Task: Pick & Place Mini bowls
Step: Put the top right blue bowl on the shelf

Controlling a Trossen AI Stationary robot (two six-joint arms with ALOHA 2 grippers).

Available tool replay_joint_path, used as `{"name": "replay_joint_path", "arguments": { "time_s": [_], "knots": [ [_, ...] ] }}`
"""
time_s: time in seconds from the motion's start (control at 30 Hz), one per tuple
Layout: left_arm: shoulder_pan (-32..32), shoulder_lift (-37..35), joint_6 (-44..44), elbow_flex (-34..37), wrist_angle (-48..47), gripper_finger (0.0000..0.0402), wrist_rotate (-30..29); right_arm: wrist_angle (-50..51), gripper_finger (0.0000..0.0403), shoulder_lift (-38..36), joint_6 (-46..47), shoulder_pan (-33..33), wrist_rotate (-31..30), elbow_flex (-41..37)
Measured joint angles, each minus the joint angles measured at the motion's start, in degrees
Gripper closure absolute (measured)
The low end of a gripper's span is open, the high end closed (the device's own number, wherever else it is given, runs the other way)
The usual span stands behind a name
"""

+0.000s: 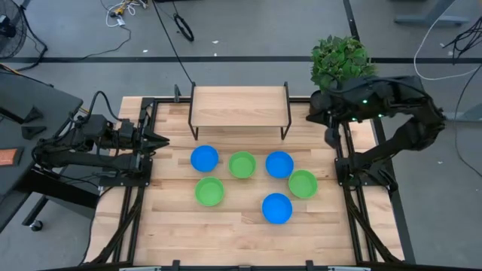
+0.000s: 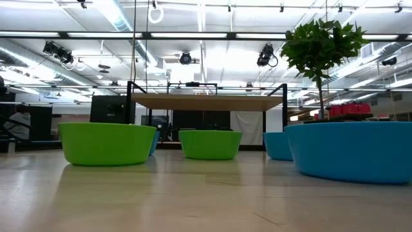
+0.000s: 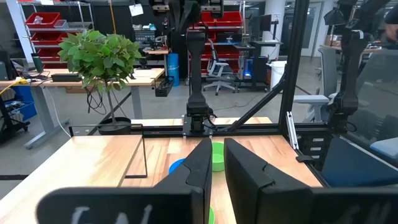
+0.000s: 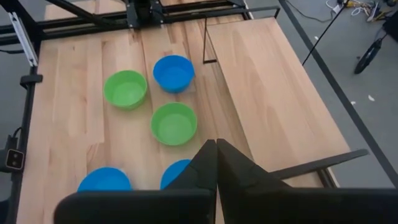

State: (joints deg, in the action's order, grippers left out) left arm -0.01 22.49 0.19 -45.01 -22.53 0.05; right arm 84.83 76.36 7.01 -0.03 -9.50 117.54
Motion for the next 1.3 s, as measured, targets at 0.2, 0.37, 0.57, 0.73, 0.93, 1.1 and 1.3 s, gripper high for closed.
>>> {"name": "replay_joint_path", "arguments": {
  "time_s": [0.2, 0.37, 0.57, 0.73, 0.93, 1.1, 1.3],
  "knots": [
    [0.0, -0.01, 0.0, 0.0, 0.01, 0.0353, 0.0, -0.01, 0.0396, 2.13, 0.0, 0.0, -0.1, 0.0],
    [0.0, 0.0, 0.0, 0.0, -0.01, 0.0353, -0.01, 0.08, 0.0396, 3.63, -0.05, 0.0, -0.11, -0.01],
    [-0.02, -0.01, 0.0, 0.0, -0.01, 0.0353, 0.0, 0.43, 0.0396, 4.88, -0.04, -0.04, -0.09, -0.04],
    [-0.02, -0.01, 0.0, 0.0, -0.01, 0.0353, 0.0, 0.46, 0.0396, 4.64, 2.18, -0.04, -0.09, -2.87],
    [-0.01, 0.0, 0.0, 0.02, 0.0, 0.0353, 0.0, 0.53, 0.0396, 2.36, 5.35, -0.04, -0.11, -11.35],
    [-0.01, 0.01, 0.0, 0.0, -0.01, 0.0353, -0.01, 0.3, 0.0396, 0.46, 9.02, -0.04, -0.09, -19.12],
    [-0.02, 0.0, 0.0, 0.0, -0.01, 0.0353, 0.0, -1.11, 0.0396, -1.13, 13.51, -0.04, -0.11, -28.09]
  ]
}}
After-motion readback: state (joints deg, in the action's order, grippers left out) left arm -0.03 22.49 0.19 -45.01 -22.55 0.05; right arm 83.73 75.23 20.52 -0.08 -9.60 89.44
